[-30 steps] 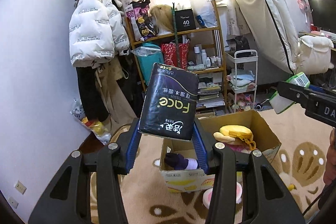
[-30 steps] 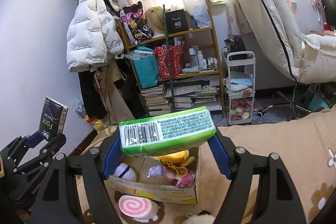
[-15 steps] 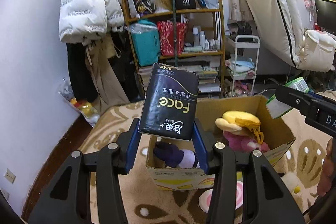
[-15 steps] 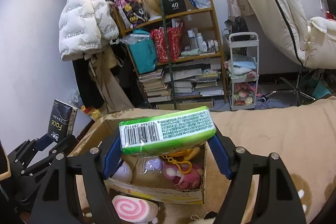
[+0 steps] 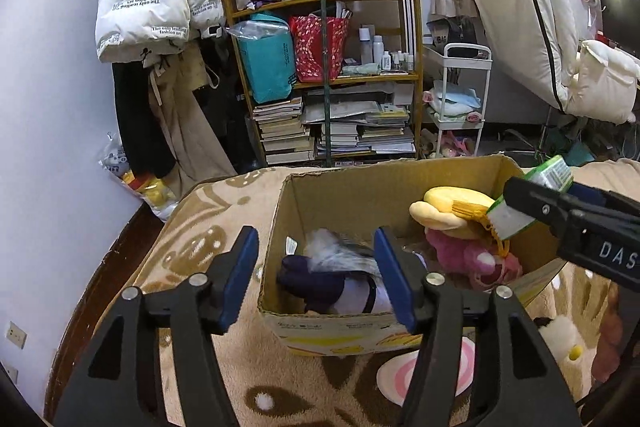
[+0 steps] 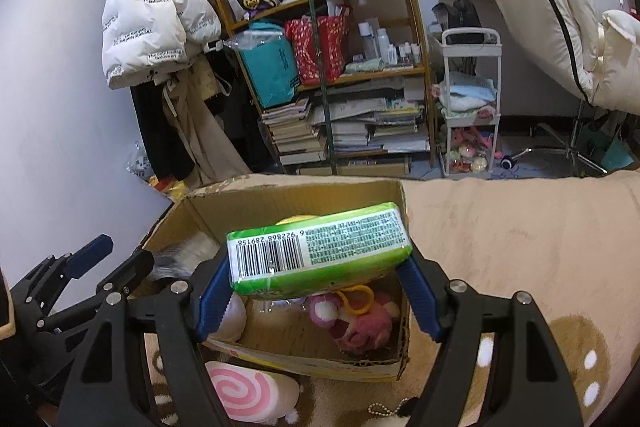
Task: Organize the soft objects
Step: 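Open both tools to drop the items into the box and withdraw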
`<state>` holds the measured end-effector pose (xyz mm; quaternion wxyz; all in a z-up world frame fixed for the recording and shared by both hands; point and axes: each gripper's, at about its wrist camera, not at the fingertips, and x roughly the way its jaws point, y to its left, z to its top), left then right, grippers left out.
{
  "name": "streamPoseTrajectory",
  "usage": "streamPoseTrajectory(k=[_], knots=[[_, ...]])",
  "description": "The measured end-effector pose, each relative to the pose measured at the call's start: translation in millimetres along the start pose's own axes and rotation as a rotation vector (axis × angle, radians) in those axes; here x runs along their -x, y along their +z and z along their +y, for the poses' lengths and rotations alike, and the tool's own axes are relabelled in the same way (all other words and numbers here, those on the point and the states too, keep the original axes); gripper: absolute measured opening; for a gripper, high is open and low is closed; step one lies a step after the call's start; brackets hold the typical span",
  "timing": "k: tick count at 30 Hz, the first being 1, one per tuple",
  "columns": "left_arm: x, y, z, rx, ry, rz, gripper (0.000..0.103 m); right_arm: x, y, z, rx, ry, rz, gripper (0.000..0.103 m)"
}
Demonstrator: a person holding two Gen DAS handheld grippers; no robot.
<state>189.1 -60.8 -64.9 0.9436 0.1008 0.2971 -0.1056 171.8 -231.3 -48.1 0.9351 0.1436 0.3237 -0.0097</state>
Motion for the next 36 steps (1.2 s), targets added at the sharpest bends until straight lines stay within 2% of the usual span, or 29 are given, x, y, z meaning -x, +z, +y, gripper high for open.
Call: streamPoseTrajectory(k=[2, 5, 8, 11, 13, 24, 36], knots=[[2.2, -1.1, 1.0, 0.000, 0.012, -0.006, 0.073, -2.6, -1.9, -1.3, -0.006, 0.004, 0.018, 0.080], [5.0, -1.7, 0.1, -0.013, 0.033, -0.012, 0.079, -3.6, -2.8, -2.9, -0.019, 0.004, 0.026, 0.081], [8.1, -3.4, -2.5, -0.037, 0.053, -0.013, 0.085, -1.4, -3.5, -4.4, -0.030, 0.003, 0.023, 0.092], [13.1, -7.0, -5.1, -0.047, 0.063, -0.010, 0.093, 3.2, -4.6, -3.9, -0.037, 0.016, 0.027, 0.097], [16.5, -9.7, -5.5, -0.043, 0.060, -0.005, 0.095, 6.4, -5.0, -3.3, -0.037, 0.018, 0.025, 0.099], [42.5, -19.3, 1.5, -0.023, 0.063, 0.021, 0.097, 41.5, -5.4, -2.5, -0.046, 0.005, -0.006, 0.103], [89.3, -28.4, 33.5, 0.127, 0.074, 0.043, 0.097, 89.7, -5.8, -6.2, -0.058, -0.040, -0.037, 0.103]])
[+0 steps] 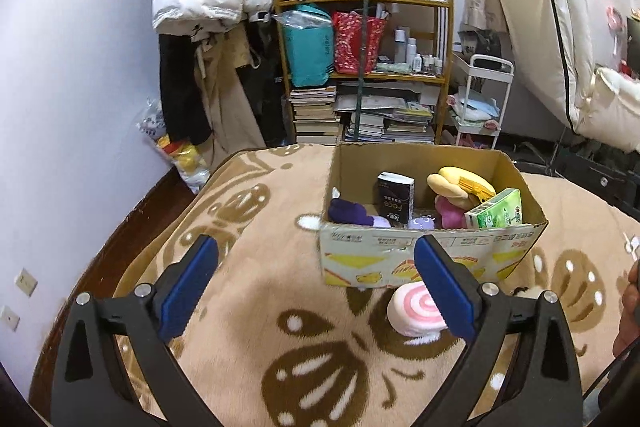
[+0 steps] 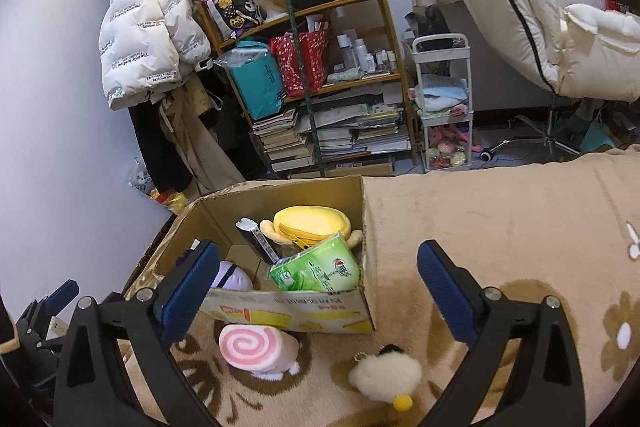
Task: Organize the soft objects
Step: 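Open both tools to drop the items into the box and withdraw, then lower the left tool onto the pink swirl cushion while the right tool lowers onto the white chick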
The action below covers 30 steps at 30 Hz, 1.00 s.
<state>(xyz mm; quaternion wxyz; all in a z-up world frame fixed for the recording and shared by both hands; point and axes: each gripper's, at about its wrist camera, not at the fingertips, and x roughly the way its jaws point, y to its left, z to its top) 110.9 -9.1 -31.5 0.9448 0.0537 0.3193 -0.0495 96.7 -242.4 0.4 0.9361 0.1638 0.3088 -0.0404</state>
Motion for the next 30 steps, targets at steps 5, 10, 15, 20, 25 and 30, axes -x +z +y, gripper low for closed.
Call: streamPoseTrajectory(k=[5, 10, 15, 20, 25, 30], knots=[[16.6, -0.8, 6.9, 0.004, -0.005, -0.011, 0.097, 19.7, -2.0, 2.1, 0.023, -0.015, -0.003, 0.103], [29.5, -5.1, 9.8, 0.000, -0.006, -0.014, 0.097, 33.5, -3.4, 4.1, 0.044, -0.034, -0.006, 0.103], [42.3, -12.9, 7.0, -0.018, -0.015, -0.012, 0.097, 42.5, -8.5, 3.9, 0.048, -0.042, 0.004, 0.103], [52.6, -17.9, 4.5, -0.008, -0.019, -0.026, 0.097, 46.4, -10.6, 3.9, 0.058, -0.054, 0.015, 0.103], [53.5, -22.3, 1.9, -0.013, -0.020, -0.023, 0.097, 45.4, -12.5, 4.7, 0.059, -0.064, 0.022, 0.103], [51.6, -23.8, -1.9, -0.026, -0.021, -0.024, 0.097, 41.4, -13.1, 6.2, 0.073, -0.077, 0.029, 0.103]])
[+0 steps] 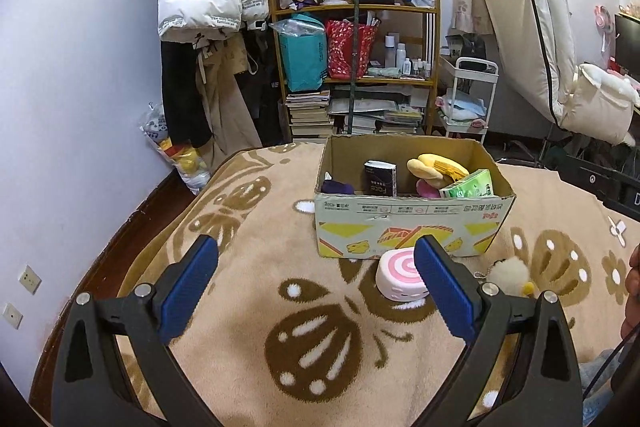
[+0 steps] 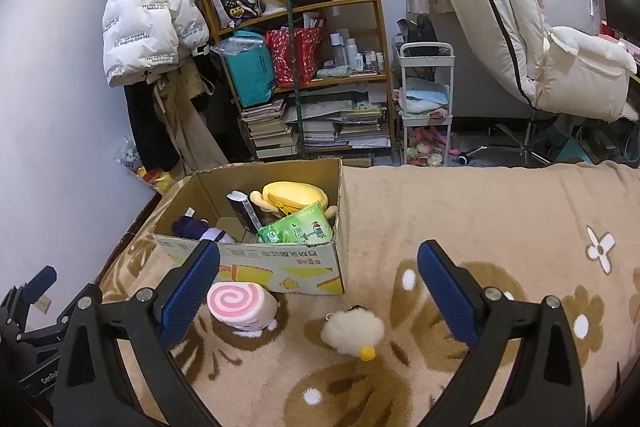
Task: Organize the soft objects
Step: 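Lower the left tool onto the pink swirl cushion while the right tool lowers onto the white chick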
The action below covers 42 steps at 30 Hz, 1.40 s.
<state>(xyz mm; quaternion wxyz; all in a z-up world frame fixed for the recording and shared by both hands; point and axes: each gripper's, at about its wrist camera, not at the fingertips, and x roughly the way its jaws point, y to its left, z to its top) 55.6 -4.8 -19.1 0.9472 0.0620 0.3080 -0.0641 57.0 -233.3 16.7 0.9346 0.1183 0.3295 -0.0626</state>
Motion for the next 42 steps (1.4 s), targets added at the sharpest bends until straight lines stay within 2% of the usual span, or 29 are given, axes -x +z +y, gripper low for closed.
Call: streamPoseTrajectory(k=[7, 21, 31, 36, 42], knots=[[-13.3, 2.0, -6.7, -0.003, 0.001, 0.019, 0.097, -8.2, -3.3, -1.1, -0.004, -0.014, 0.019, 0.103], [-51.4, 2.4, -19.4, 0.003, -0.069, 0.098, 0.097, -31.7, -3.9, -7.9, -0.025, -0.054, 0.055, 0.103], [-79.9, 1.0, -42.8, -0.048, -0.096, 0.131, 0.097, -52.8, -2.8, -10.4, -0.022, -0.069, 0.086, 0.103], [-92.1, -1.1, -53.1, -0.069, -0.145, 0.153, 0.097, -63.1, -3.2, -14.5, -0.046, -0.075, 0.106, 0.103], [-104.0, -7.9, -68.7, -0.108, -0.170, 0.178, 0.097, -80.9, -7.1, -17.7, -0.060, -0.100, 0.170, 0.103]])
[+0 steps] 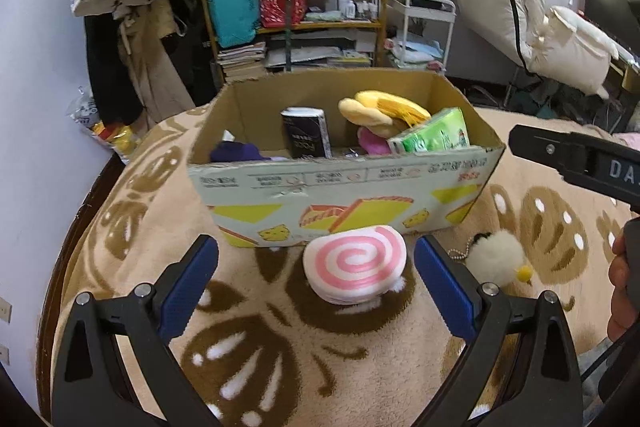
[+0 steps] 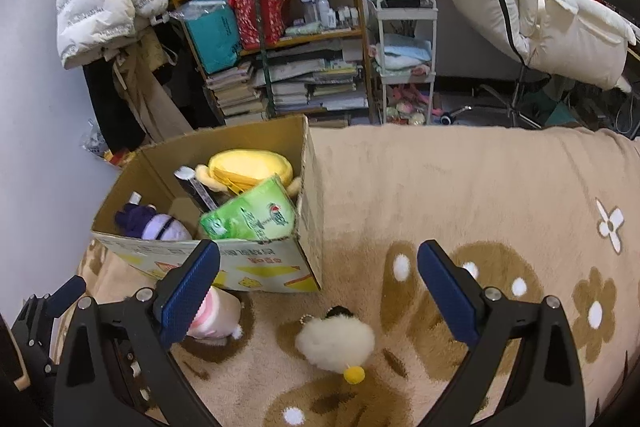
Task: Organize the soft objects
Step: 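Lower the left tool onto the pink swirl cushion while the right tool lowers onto the white chick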
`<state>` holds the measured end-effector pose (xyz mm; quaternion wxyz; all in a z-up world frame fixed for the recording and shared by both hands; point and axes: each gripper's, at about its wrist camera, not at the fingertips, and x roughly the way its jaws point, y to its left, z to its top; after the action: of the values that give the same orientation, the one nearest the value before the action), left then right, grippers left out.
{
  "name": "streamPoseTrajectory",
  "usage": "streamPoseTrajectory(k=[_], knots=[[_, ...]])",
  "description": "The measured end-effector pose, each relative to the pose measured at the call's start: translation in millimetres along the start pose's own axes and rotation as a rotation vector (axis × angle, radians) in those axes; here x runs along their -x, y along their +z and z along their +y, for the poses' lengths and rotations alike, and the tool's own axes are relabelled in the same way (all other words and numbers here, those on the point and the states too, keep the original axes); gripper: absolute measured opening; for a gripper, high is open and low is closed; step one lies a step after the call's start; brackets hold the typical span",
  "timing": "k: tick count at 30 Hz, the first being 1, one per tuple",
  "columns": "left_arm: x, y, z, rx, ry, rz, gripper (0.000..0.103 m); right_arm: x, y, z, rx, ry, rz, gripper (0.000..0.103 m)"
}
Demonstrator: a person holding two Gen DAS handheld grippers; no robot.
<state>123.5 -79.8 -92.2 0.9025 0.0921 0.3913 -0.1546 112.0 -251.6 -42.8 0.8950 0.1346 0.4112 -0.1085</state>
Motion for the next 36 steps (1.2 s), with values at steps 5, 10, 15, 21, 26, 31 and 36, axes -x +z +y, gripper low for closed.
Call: streamPoseTrajectory(k=[5, 10, 15, 21, 26, 31, 36], knots=[[-11.1, -3.1, -6.4, -0.024, -0.003, 0.027, 0.097, -21.6, -7.9, -3.6, -0.015, -0.009, 0.108, 0.103], [-20.5, -3.3, -12.8, -0.035, -0.022, 0.048, 0.097, -39.0, -17.5, -9.0, -0.031, -0.031, 0.196, 0.103], [-24.3, -4.8, -20.9, -0.073, -0.036, 0.053, 0.097, -52.6, -25.5, -16.2, -0.091, -0.010, 0.265, 0.103], [-31.4, -9.4, -29.9, -0.119, -0.031, 0.069, 0.097, -62.2, -34.1, -18.6, -0.116, -0.016, 0.319, 0.103], [-37.2, -14.9, -37.8, -0.162, -0.019, 0.085, 0.097, -64.0, -36.0, -15.1, -0.103, -0.009, 0.332, 0.103], [-47.4, -19.2, -42.1, -0.178, -0.001, 0.110, 0.097, -69.3, -42.7, -15.0, -0.101, -0.023, 0.370, 0.103], [-56.8, -21.8, -42.6, -0.182, 0.017, 0.125, 0.097, -75.9, -45.6, -16.3, -0.106, -0.031, 0.413, 0.103]])
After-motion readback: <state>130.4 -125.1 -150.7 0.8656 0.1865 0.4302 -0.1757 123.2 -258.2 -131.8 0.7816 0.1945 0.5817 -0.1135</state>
